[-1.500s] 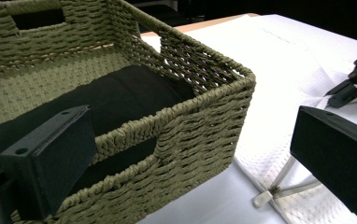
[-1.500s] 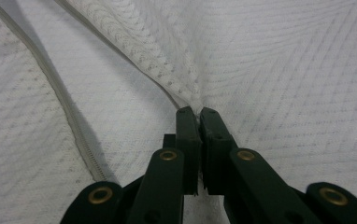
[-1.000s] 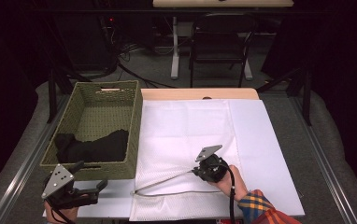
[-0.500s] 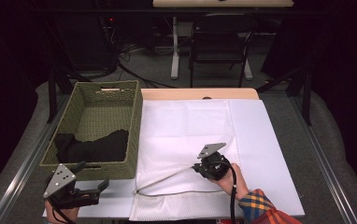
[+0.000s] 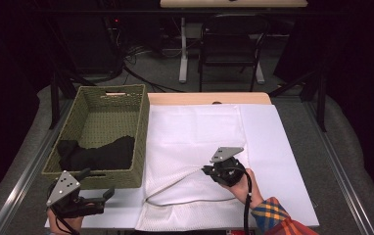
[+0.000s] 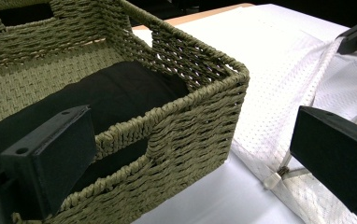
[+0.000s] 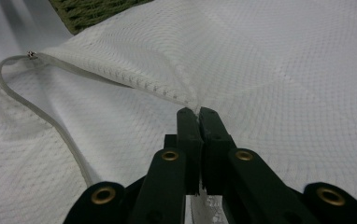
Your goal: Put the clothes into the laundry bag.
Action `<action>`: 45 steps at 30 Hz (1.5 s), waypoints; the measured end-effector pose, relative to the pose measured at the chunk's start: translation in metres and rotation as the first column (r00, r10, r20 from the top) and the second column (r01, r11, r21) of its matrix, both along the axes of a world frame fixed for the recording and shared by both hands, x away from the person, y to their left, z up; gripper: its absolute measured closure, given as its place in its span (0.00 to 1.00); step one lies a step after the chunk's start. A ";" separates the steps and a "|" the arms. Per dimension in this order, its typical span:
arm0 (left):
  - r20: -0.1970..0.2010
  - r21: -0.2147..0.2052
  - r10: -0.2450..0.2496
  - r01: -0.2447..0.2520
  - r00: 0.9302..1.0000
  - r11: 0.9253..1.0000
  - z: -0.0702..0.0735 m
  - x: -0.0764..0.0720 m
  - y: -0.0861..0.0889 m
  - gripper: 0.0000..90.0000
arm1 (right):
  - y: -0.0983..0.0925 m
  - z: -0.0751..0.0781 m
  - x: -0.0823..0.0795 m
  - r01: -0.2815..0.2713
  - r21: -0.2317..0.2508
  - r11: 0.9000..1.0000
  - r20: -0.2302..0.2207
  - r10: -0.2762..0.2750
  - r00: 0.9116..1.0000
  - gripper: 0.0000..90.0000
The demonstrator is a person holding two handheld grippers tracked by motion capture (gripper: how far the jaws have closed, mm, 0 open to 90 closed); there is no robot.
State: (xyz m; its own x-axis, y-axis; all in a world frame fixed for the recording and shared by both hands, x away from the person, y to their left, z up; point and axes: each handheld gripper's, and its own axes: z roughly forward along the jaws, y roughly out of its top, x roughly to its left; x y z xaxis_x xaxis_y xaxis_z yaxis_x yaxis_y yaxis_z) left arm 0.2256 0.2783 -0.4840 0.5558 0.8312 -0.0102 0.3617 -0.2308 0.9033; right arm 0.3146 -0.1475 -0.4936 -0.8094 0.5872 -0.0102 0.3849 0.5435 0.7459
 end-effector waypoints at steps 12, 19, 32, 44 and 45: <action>-0.004 0.020 -0.012 0.012 1.000 1.000 0.001 0.000 -0.003 0.00 | 0.002 0.021 -0.005 -0.002 0.037 0.999 0.064 0.000 0.998 0.98; -0.011 0.029 -0.016 0.016 1.000 0.999 0.002 0.001 -0.003 0.00 | 0.003 0.027 -0.004 -0.003 0.052 0.999 0.086 -0.001 0.996 0.98; -0.009 0.064 -0.058 0.059 0.998 0.996 0.018 0.005 -0.002 0.00 | 0.000 0.026 -0.003 -0.006 0.051 0.999 0.086 0.002 0.996 0.98; -0.068 0.141 -0.140 0.148 0.988 0.979 0.035 0.023 -0.006 0.00 | 0.000 0.024 -0.003 -0.008 0.046 0.999 0.080 0.004 0.997 0.98; -0.067 0.145 -0.140 0.148 0.988 0.978 0.036 0.024 -0.006 0.00 | 0.000 0.024 -0.003 -0.007 0.046 0.999 0.079 0.003 0.997 0.98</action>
State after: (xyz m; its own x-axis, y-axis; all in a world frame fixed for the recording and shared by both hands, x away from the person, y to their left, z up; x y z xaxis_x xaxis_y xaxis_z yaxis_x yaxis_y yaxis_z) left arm 0.2500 0.2722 -0.4481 0.6720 0.7369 0.0732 0.3636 -0.4145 0.8343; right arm 0.3113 -0.1475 -0.4697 -0.8102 0.5842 -0.0471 0.3211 0.5097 0.7982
